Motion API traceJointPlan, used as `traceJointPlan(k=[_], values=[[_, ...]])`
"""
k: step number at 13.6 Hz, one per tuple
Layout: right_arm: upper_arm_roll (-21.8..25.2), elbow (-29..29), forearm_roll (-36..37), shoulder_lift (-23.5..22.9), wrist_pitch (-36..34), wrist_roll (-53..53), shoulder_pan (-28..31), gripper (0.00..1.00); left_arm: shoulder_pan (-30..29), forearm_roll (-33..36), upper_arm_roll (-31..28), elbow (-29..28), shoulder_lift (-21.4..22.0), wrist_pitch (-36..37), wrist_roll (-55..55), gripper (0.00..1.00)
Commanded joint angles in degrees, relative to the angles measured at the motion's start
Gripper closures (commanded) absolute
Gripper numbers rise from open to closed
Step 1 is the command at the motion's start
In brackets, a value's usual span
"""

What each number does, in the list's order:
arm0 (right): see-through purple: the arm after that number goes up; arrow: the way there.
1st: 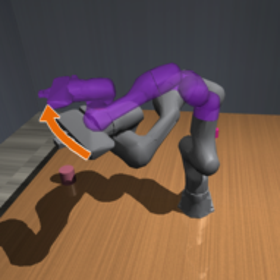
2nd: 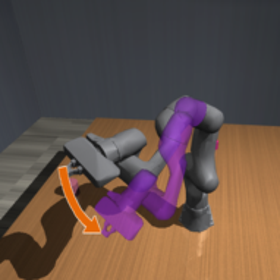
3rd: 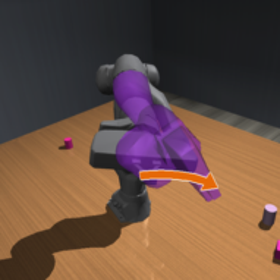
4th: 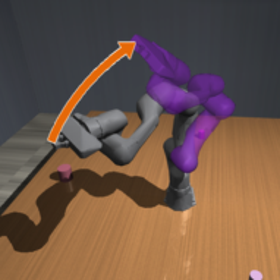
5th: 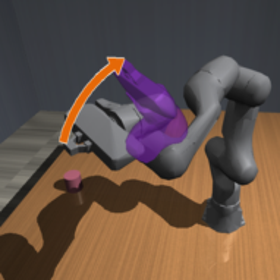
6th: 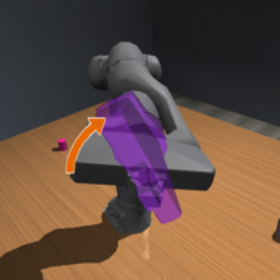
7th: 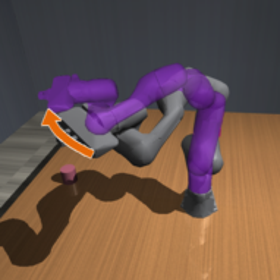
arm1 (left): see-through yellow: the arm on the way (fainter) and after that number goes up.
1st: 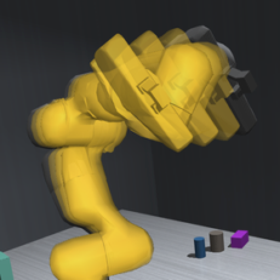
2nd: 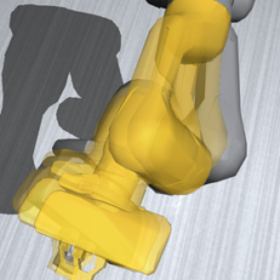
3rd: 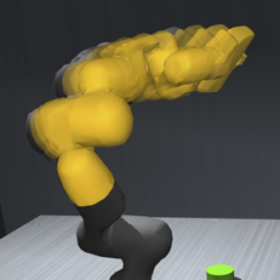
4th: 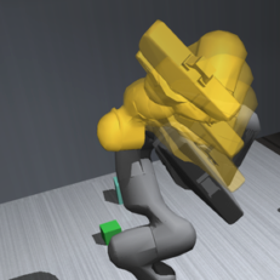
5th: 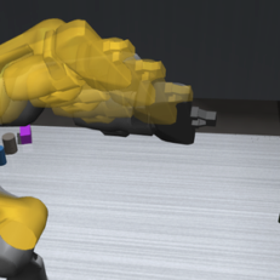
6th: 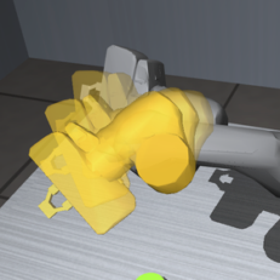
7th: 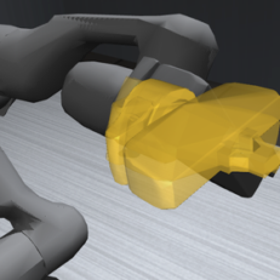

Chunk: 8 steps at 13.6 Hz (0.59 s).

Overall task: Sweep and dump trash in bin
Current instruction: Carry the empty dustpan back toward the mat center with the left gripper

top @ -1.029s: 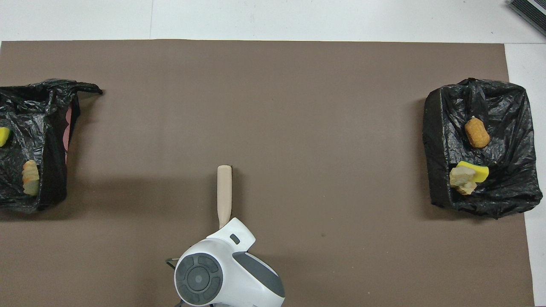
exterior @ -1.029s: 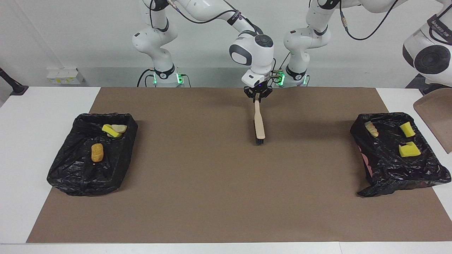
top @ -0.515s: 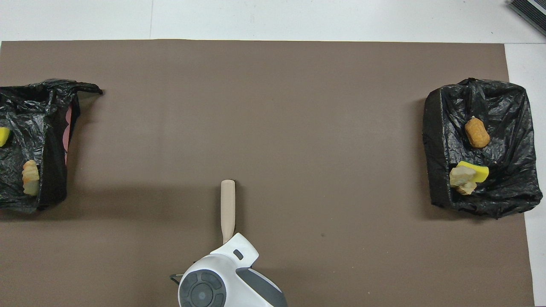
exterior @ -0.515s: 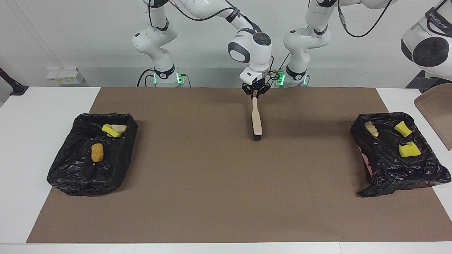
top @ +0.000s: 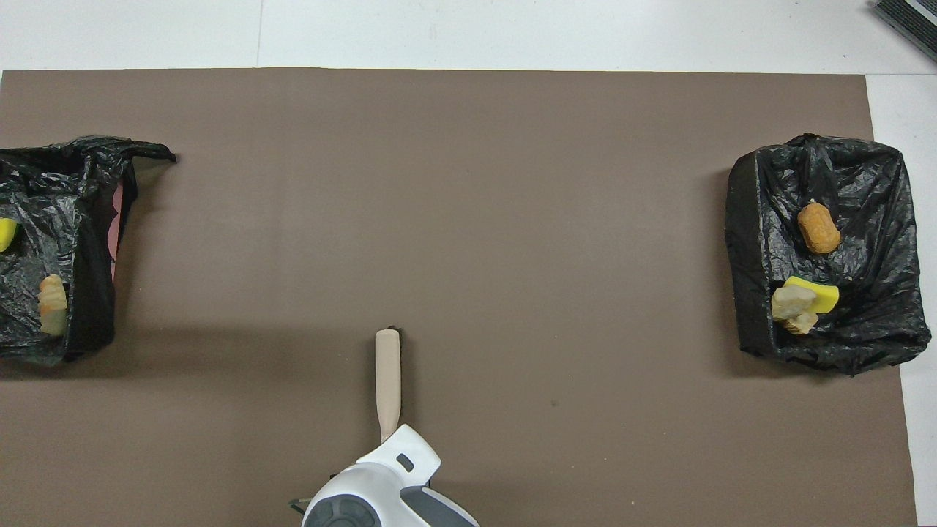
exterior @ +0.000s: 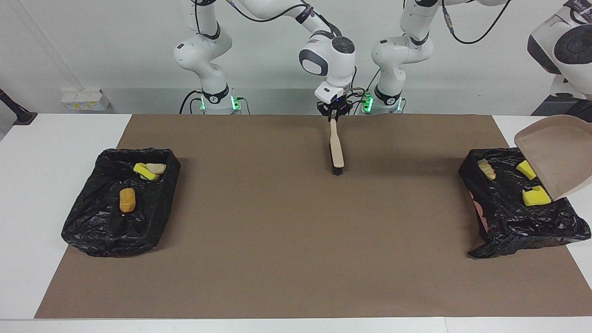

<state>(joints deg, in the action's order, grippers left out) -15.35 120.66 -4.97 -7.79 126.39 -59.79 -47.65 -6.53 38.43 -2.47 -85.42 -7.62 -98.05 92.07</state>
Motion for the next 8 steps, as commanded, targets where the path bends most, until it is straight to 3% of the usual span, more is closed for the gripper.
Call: traceJointPlan(k=[1, 4, 7, 8], values=[[-0.1, 3.1, -2.7, 2.1, 1.9, -0.9, 0.4, 0.94, -3.0, -13.3, -0.5, -2.1, 1.6, -0.2, -1.9, 1.00], [-0.1, 3.1, -2.9, 2.0, 2.4, -1.1, 0.5, 0.78, -3.4, -22.6, -0.5, -5.1, 1.6, -0.5, -14.4, 1.00], [-0.1, 3.0, -3.0, 1.8, 2.3, -1.3, 0.5, 0.71, -1.4, -27.3, -0.2, -7.2, 1.6, -0.7, -30.0, 1.00], [-0.1, 2.9, -3.0, 1.8, 2.4, -1.7, 0.5, 0.42, -0.3, -28.6, -0.2, -7.6, 1.6, -0.8, -35.0, 1.00]])
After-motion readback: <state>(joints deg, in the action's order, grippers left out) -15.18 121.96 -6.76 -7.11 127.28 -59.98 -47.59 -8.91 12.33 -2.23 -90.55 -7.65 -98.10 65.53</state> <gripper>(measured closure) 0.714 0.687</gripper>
